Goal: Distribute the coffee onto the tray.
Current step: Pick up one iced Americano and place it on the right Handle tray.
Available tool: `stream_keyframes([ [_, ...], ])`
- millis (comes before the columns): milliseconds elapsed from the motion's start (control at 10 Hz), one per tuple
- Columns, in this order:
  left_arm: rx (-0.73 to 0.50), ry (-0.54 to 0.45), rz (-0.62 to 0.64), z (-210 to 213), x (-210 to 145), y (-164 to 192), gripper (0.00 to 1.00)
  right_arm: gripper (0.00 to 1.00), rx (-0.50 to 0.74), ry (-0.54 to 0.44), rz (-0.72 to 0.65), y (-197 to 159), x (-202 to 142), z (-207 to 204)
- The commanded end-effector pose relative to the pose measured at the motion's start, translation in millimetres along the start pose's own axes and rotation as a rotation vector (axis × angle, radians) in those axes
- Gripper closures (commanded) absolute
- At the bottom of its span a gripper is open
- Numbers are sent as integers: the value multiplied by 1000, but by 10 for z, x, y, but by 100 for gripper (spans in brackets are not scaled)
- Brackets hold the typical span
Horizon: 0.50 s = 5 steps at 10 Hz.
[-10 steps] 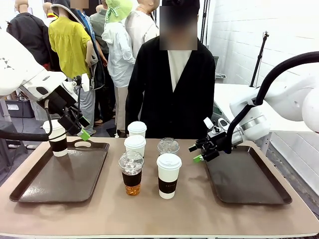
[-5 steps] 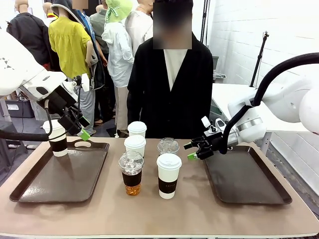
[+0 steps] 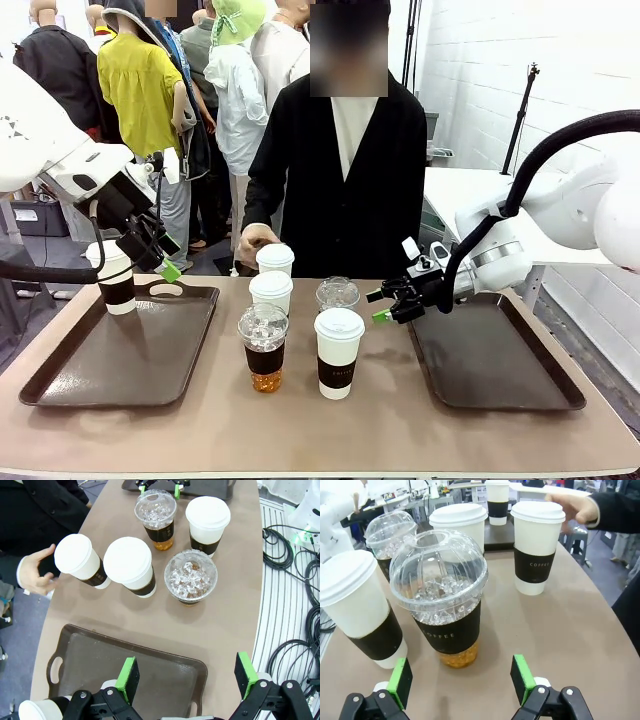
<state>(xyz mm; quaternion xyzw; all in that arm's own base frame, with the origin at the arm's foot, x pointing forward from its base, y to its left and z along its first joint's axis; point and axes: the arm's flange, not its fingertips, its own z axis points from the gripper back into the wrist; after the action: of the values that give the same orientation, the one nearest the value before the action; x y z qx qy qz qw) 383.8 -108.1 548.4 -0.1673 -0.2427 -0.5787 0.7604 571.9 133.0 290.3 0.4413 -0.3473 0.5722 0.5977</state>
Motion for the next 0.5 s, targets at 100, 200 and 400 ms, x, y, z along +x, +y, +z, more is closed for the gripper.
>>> stream_keyframes([
  [100, -12, -24, -15, 6, -18, 16, 0, 0, 11, -8, -1, 9, -1, -41],
  [200, -12, -24, -15, 6, -18, 16, 0, 0, 2, -1, 0, 3, 1, -6],
  [400, -12, -24, -15, 6, -18, 16, 0, 0, -29, -27, 13, -19, 4, -78],
])
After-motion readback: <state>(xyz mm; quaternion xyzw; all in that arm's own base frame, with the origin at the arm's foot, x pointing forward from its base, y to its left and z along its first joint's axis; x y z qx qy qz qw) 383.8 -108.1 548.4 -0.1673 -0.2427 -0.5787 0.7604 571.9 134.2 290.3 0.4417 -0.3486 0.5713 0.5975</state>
